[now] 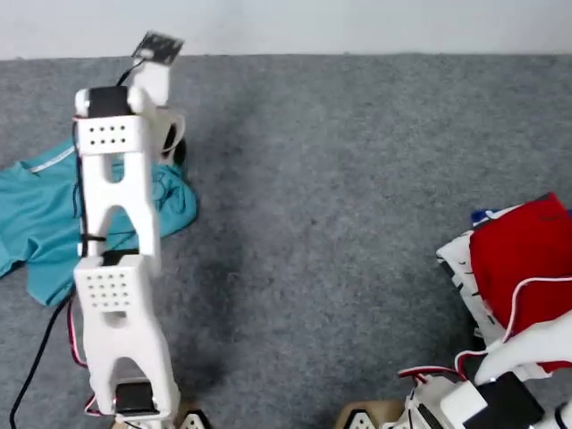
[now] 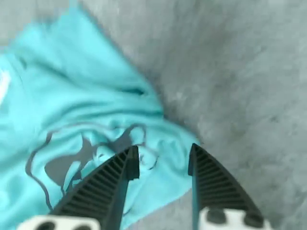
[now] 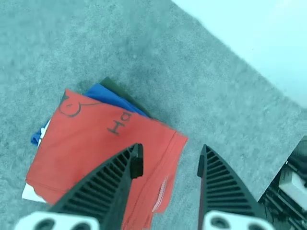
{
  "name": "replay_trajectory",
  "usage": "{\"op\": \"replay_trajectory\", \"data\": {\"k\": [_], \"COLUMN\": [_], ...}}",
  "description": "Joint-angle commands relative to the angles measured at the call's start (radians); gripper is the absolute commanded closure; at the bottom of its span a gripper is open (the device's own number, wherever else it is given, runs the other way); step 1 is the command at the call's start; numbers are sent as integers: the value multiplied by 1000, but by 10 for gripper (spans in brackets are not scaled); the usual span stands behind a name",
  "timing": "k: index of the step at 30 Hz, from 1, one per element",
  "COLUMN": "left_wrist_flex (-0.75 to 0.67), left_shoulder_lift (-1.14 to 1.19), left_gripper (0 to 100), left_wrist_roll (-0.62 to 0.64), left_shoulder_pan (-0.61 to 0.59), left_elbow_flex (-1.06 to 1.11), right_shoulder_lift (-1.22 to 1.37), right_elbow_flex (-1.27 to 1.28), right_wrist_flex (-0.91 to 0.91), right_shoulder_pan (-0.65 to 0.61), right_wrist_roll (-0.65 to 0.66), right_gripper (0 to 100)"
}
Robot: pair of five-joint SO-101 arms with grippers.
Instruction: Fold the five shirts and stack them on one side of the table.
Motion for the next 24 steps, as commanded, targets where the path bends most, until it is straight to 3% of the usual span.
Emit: {"op": "replay_trajectory", "data": {"k": [1, 12, 16, 20, 24], "left_wrist_flex": [-81, -506, -508, -468, -276], "left_shoulder_lift": [-71, -71, -72, -86, -84], "left_gripper": [824, 910, 915, 991, 988], "left_wrist_roll": [-6, -5, -9, -9, -5], "left_shoulder_pan": [-60, -49, -48, -34, 43], "left_elbow_flex": [114, 496, 541, 524, 344], "right_shoulder_lift": [-33, -91, -136, -148, -154], "right_elbow_flex": [49, 92, 92, 92, 92], "right_wrist_flex": [39, 38, 38, 38, 38], "right_shoulder_pan": [4, 7, 4, 4, 2], "right_wrist_roll": [-2, 0, 0, 0, 0], "right_gripper": [801, 801, 801, 801, 801]}}
